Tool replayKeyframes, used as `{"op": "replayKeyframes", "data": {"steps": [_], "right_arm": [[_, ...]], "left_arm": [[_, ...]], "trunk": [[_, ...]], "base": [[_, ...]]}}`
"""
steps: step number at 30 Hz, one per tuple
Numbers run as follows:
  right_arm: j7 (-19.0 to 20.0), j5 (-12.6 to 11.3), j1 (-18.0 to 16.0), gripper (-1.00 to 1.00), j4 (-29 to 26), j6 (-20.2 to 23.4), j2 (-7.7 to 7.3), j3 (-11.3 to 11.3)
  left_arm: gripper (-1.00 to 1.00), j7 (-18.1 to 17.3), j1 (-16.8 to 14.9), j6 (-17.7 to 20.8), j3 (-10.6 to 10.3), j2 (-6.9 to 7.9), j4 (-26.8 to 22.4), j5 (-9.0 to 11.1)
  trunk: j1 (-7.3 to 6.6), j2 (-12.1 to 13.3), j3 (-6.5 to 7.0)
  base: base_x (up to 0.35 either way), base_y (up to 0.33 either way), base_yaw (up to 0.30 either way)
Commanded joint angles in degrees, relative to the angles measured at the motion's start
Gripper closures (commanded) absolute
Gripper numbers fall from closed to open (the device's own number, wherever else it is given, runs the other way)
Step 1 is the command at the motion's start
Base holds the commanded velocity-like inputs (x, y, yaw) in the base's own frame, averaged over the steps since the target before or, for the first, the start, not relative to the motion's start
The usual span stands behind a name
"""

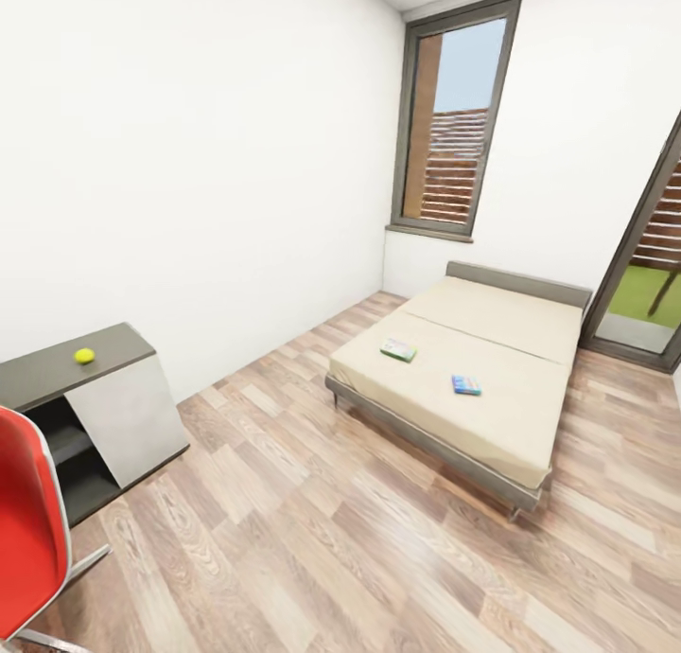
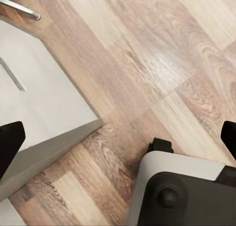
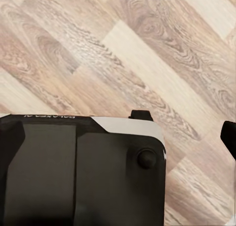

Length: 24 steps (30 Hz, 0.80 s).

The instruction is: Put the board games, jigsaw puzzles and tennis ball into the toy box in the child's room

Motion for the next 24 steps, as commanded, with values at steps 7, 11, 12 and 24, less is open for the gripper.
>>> {"op": "replayKeyframes", "data": {"steps": [7, 11, 12, 24], "right_arm": [[-0.4, 0.0, 0.0, -1.00, -0.1, 0.5, -0.10, 0.4], [-0.3, -0.1, 0.0, -1.00, -0.1, 0.4, -0.11, 0.4], [-0.3, -0.1, 0.0, -1.00, -0.1, 0.4, -0.11, 0.4], [-0.3, -0.1, 0.0, -1.00, -0.1, 0.4, -0.12, 0.4]], "left_arm": [[-1.00, 0.0, -0.1, -0.5, -2.7, -0.01, 0.3, 0.4], [-1.00, 0.0, -0.1, -0.8, -3.5, -0.01, 0.3, 0.4], [-1.00, 0.0, -0.1, -0.8, -3.5, -0.01, 0.3, 0.4], [-1.00, 0.0, -0.1, -0.9, -3.8, -0.01, 0.3, 0.5]], "trunk": [[0.06, -0.1, -0.39], [0.06, -0.1, -0.44], [0.06, -0.1, -0.45], [0.06, -0.1, -0.47]], "base": [[0.262, -0.109, 0.242], [0.279, -0.117, 0.078], [0.281, -0.118, 0.036], [0.283, -0.103, 0.010]]}}
